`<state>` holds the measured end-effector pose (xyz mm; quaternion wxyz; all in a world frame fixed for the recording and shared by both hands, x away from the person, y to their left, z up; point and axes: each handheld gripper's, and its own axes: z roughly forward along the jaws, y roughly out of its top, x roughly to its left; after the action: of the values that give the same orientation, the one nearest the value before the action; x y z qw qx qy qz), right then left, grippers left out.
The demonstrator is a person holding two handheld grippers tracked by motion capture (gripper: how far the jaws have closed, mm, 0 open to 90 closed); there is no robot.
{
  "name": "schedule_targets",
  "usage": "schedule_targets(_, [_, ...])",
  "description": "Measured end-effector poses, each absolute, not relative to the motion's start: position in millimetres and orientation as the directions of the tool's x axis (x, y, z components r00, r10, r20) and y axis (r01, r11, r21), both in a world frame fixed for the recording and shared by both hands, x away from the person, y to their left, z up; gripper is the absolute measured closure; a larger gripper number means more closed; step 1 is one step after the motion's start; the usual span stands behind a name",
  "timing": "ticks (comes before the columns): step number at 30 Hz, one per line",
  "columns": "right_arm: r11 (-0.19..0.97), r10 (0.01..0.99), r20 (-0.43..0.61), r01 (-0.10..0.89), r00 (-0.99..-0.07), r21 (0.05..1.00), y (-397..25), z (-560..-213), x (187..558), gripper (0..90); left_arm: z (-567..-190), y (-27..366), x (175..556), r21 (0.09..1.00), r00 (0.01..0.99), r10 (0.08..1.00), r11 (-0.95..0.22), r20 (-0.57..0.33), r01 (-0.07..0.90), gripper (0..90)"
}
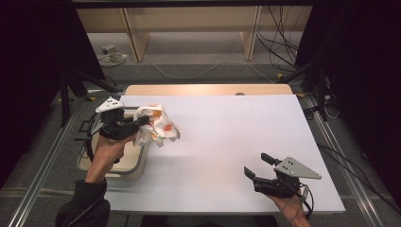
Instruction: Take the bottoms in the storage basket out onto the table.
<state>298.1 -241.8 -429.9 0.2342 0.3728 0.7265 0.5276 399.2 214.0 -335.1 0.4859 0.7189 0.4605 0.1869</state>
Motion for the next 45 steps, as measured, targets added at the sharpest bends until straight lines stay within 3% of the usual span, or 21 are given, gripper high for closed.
schedule_targets(45, [0.168, 0.787, 0.05, 0.293, -0.615, 0.941, -242, -430, 298, 22.6, -358, 174, 404, 0.862, 0.55, 0.814, -0.133, -0.186, 0.488, 80.0])
